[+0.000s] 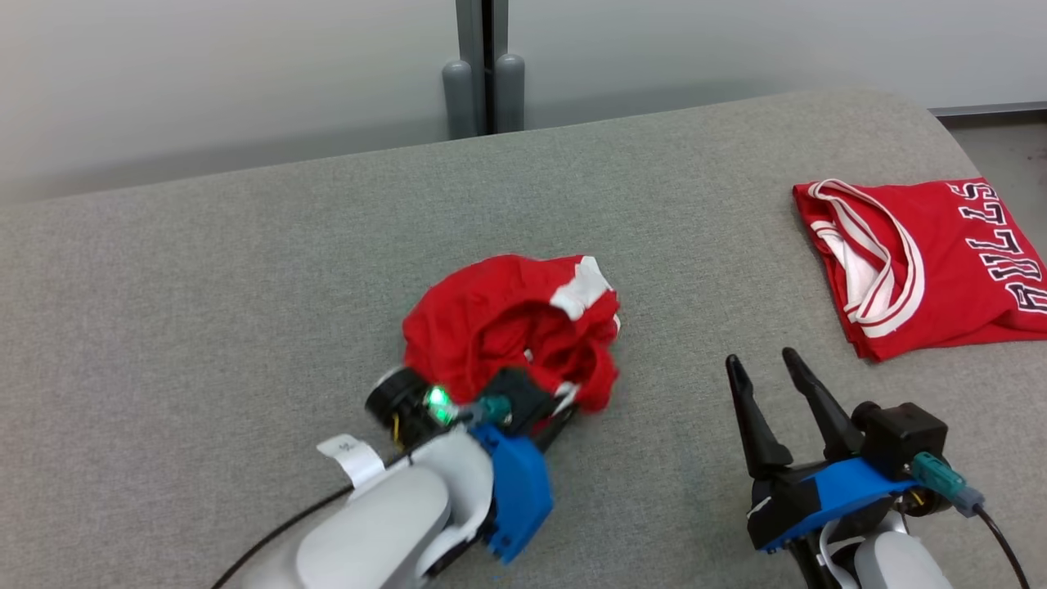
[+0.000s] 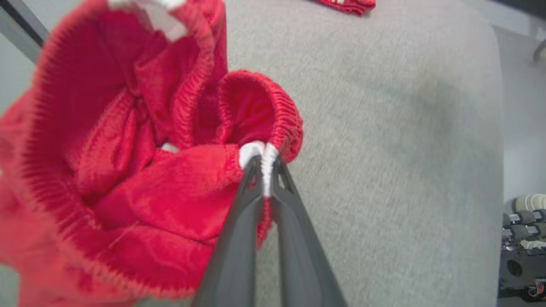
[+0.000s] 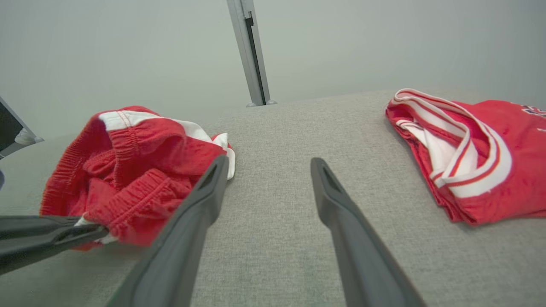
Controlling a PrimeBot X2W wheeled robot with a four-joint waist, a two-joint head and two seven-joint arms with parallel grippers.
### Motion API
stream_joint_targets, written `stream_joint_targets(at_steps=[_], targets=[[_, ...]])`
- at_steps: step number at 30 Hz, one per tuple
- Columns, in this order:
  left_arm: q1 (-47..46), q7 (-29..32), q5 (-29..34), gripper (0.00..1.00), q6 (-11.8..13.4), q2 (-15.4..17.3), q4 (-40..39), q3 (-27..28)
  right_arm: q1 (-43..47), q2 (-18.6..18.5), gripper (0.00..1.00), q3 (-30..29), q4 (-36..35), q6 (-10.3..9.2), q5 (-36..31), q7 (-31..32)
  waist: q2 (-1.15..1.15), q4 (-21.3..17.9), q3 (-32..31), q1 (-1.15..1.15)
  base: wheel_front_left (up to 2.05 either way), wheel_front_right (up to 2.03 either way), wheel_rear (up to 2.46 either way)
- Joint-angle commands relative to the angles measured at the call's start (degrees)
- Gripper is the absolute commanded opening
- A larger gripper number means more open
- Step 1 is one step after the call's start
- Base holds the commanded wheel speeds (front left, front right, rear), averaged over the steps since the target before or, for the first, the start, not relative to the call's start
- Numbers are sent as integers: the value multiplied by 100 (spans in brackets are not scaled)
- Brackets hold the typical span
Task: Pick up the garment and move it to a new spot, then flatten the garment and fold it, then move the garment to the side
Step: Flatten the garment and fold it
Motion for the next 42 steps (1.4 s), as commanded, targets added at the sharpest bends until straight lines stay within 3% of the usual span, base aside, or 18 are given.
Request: stream_joint_targets(at_steps=[1, 12, 18, 23, 28, 35, 42], targets=[[-284, -227, -31, 0, 35, -74, -90, 173, -86, -7, 100, -58, 12, 3, 16, -34, 0, 22, -9, -1, 0, 0, 0], [-1775, -1732, 40, 0, 244, -683, -407, 1105, 35, -7, 100, -93, -3, 3, -48, 31, 0, 53, -129, -1, 0, 0, 0], [-1632, -2005, -182, 0, 324, -696, -376, 1369, 27, -7, 100, -66, -63, 3, -63, 66, 0, 38, -145, -1, 0, 0, 0], [-736, -1588, -633, 0, 234, -299, -285, 1241, 117, -7, 100, -124, -99, 3, -70, 93, 0, 168, -120, -1, 0, 0, 0], [307, -1091, -1009, 0, 169, 348, -242, 1046, 125, -7, 100, -174, -129, 3, -71, 99, 0, 346, -92, -1, 0, 0, 0], [869, -1346, -879, 0, 438, 954, -327, 1095, 85, -7, 100, -247, -174, 3, -114, 121, 0, 559, -67, -1, 0, 0, 0], [903, -1867, -788, 0, 848, 1015, -15, 1350, 87, -7, 100, -191, -152, 3, -76, 164, 0, 603, -147, -1, 0, 0, 0]])
